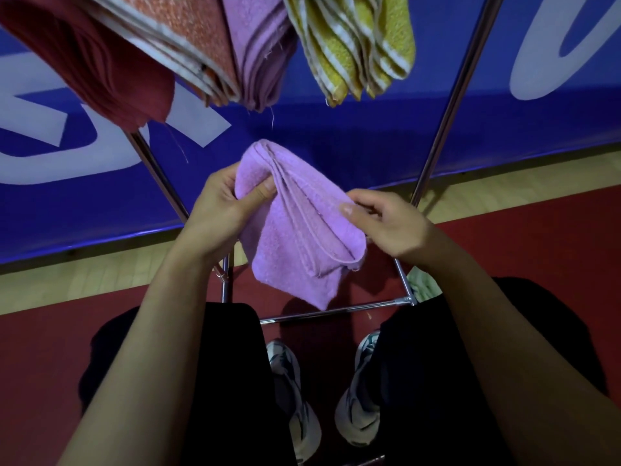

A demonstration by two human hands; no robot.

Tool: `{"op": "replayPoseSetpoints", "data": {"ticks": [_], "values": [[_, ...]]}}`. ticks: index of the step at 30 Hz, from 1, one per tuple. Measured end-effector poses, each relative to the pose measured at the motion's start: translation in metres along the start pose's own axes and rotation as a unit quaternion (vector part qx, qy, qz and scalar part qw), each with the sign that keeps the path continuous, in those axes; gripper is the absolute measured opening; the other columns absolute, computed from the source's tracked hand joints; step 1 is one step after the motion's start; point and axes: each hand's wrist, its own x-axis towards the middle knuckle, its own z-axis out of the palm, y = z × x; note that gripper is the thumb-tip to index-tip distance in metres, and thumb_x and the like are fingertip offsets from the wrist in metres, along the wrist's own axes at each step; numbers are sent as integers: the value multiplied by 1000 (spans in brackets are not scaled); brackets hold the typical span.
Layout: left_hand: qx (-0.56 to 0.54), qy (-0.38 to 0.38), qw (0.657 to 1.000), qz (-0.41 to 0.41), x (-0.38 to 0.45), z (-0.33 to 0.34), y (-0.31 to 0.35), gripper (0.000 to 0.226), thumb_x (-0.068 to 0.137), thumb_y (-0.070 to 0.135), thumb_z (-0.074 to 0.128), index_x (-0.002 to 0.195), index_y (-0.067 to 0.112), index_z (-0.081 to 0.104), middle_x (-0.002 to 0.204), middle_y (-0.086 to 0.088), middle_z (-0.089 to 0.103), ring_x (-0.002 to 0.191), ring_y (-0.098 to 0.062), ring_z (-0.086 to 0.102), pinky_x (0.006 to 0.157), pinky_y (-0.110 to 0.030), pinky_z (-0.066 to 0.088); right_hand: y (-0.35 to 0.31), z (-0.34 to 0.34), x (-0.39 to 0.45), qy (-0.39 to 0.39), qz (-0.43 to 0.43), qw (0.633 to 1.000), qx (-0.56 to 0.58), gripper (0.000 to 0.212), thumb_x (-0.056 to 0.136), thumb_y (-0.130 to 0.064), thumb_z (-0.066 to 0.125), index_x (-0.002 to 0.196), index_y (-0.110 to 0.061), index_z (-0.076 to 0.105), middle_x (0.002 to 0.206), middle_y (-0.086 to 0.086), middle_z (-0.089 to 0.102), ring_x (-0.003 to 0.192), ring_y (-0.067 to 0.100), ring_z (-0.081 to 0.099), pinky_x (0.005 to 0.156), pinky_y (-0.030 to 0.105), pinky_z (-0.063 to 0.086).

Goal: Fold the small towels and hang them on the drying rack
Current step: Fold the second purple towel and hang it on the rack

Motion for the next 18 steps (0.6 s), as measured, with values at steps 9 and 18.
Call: {"op": "replayPoseSetpoints", "data": {"ticks": [9, 18], "values": [[-62, 17, 994, -91, 6, -1, -3, 16, 97, 23, 65, 100, 9, 71, 94, -7, 77, 84, -21, 74, 71, -33, 61, -8, 0, -3, -10, 36, 993, 110, 24, 109, -7, 42, 127, -9, 57, 69, -14, 62, 55, -3, 51, 60, 10, 39], [49, 123, 963, -233, 20, 10, -39, 21, 94, 25, 73, 112, 13, 71, 100, -9, 78, 90, -24, 74, 70, -32, 59, -10, 12, -7, -91, 102, 982, 134, 39, 105, -4, 38, 105, -26, 70, 78, 10, 52, 69, 18, 48, 64, 34, 45]]}}
